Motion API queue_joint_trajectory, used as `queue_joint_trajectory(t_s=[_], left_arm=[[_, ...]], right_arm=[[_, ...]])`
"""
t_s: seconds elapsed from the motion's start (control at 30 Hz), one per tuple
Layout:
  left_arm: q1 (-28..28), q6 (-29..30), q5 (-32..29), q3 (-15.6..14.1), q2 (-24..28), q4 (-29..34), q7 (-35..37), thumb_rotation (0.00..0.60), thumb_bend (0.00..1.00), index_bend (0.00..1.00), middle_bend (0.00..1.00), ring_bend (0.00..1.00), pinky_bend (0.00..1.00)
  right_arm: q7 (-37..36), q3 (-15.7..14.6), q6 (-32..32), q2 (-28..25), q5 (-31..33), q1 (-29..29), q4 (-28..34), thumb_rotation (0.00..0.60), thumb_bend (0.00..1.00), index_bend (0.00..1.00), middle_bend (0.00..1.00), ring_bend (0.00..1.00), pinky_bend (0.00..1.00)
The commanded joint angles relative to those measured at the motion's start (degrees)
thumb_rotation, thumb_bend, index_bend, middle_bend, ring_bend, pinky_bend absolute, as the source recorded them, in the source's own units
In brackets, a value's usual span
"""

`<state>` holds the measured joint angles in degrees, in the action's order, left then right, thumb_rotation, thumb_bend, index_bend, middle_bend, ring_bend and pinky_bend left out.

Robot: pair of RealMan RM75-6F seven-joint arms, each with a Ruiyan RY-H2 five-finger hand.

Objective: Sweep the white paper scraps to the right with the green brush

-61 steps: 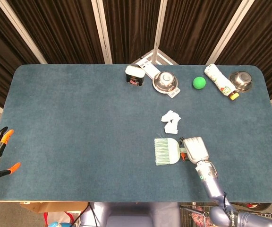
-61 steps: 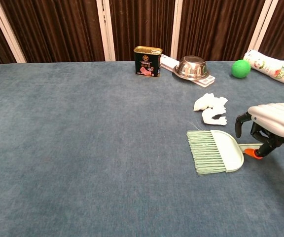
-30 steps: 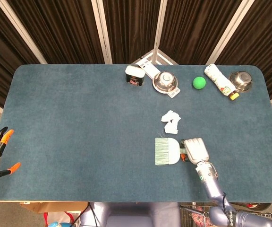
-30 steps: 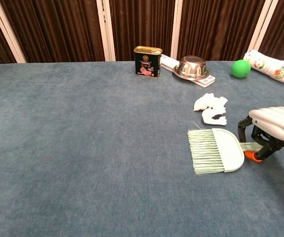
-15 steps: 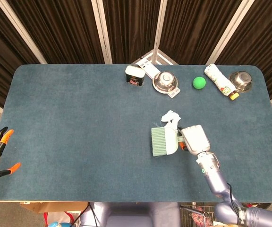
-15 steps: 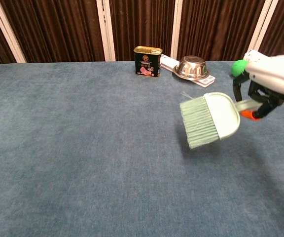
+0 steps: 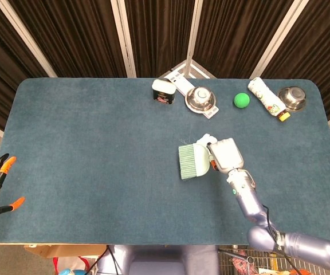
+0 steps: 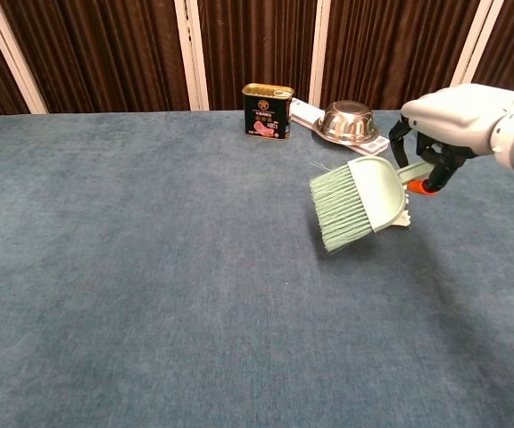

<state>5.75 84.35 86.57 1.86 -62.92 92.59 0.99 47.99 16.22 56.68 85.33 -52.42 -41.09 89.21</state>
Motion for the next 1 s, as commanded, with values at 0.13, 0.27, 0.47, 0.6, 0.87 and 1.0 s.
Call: queue_joint_trajectory(t_s=[0.13,0.27,0.47,0.6,0.87,1.0], left_arm=[[0.3,-0.9,-0.8,0.2,0.3,0.1,0.7,0.6,0.0,0.0,0.0,0.0,0.0],[0.4,-1.2,-1.0,0.2,0.5,0.3,0.9,0.6,0.0,0.0,0.0,0.0,0.0],[0.3,-1.1,-1.0,0.1,0.7,0.6,0.9,0.6,0.0,0.0,0.0,0.0,0.0],[0.2,-1.0,-0.9,0.0,0.7,0.7,0.9,0.6,0.0,0.0,0.0,0.0,0.0],[0.3,-0.8,-0.3,-0.1,0.6,1.0,0.4,0.6,0.0,0.0,0.0,0.0,0.0],[0.4,-0.9,-0.1,-0.1,0.5,1.2,-0.1,0.6,0.0,0.0,0.0,0.0,0.0]], right_arm=[[2.3,0.0,-2.5,3.1,4.0,-3.8,-7.2,0.6,0.61,0.83,0.9,0.92,0.85],[3.3,-0.6,-2.8,3.2,5.0,-4.9,-11.2,0.6,0.61,0.83,0.9,0.92,0.85],[5.4,-1.5,-2.1,1.0,6.8,-5.0,-16.1,0.6,0.61,0.83,0.9,0.92,0.85],[7.4,-2.7,-1.2,-1.9,7.3,-4.5,-18.2,0.6,0.61,0.84,0.9,0.92,0.85],[11.9,-4.0,2.6,-8.4,7.4,-3.7,-18.3,0.6,0.61,0.85,0.9,0.92,0.85],[11.9,-3.4,4.3,-11.5,7.0,-3.5,-14.5,0.6,0.61,0.85,0.9,0.92,0.85]])
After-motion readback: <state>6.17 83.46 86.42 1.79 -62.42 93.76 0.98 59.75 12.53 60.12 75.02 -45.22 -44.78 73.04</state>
